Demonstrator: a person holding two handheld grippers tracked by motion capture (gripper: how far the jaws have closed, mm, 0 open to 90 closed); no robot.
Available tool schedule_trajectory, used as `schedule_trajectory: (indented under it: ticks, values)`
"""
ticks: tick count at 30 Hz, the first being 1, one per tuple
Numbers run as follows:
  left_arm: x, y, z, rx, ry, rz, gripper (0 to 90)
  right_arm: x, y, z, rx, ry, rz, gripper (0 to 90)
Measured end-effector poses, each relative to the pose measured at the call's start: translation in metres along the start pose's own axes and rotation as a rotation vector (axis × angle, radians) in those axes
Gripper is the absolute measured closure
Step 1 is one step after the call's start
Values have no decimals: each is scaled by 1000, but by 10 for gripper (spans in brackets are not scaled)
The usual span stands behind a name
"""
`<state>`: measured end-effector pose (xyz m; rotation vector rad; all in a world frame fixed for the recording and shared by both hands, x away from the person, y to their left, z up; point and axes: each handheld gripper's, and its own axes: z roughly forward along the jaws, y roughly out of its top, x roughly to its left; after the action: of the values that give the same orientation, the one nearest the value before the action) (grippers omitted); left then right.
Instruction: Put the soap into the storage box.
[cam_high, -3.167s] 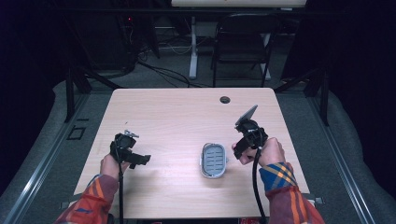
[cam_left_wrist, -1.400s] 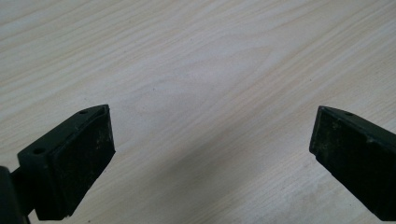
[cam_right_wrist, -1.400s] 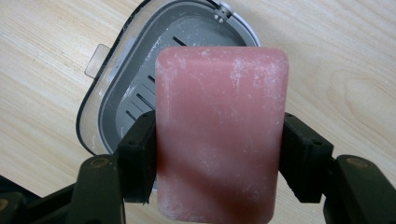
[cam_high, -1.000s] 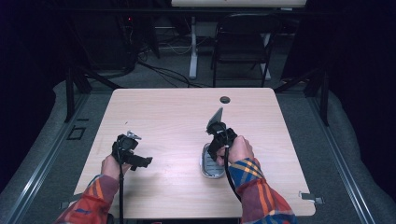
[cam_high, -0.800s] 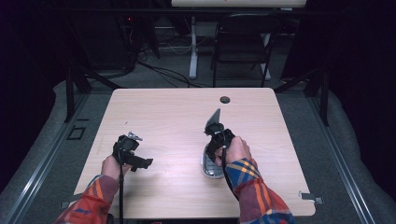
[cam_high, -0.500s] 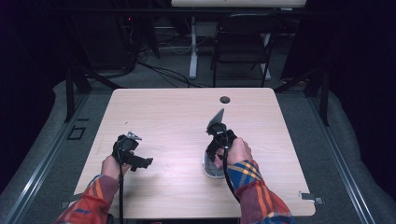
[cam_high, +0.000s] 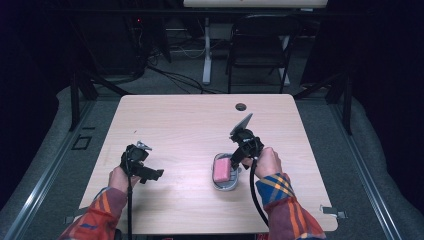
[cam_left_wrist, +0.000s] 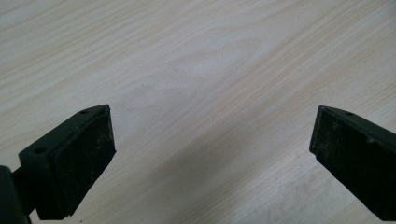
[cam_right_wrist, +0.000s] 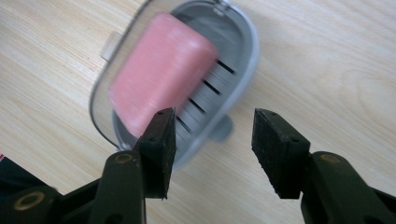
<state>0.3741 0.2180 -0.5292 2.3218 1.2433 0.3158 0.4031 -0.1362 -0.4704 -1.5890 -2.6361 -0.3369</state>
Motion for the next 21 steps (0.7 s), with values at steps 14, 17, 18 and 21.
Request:
schedule_trajectory:
  ticks: [14,17,18,21]
  values:
    - [2,-1,1,-5,-9,-8,1,-41,-38,-30,-88,-57,5,224]
    - [3,-1,1,-4,-8,-7,1,-52,-49,-34,-117,-71,26,166]
    - [3,-1,1,-3,-9,-7,1,-57,-52,-37,-88,-75,10,144]
    - [6,-2,1,-9,-7,-18,1,-67,-63,-37,-114,-83,25,136]
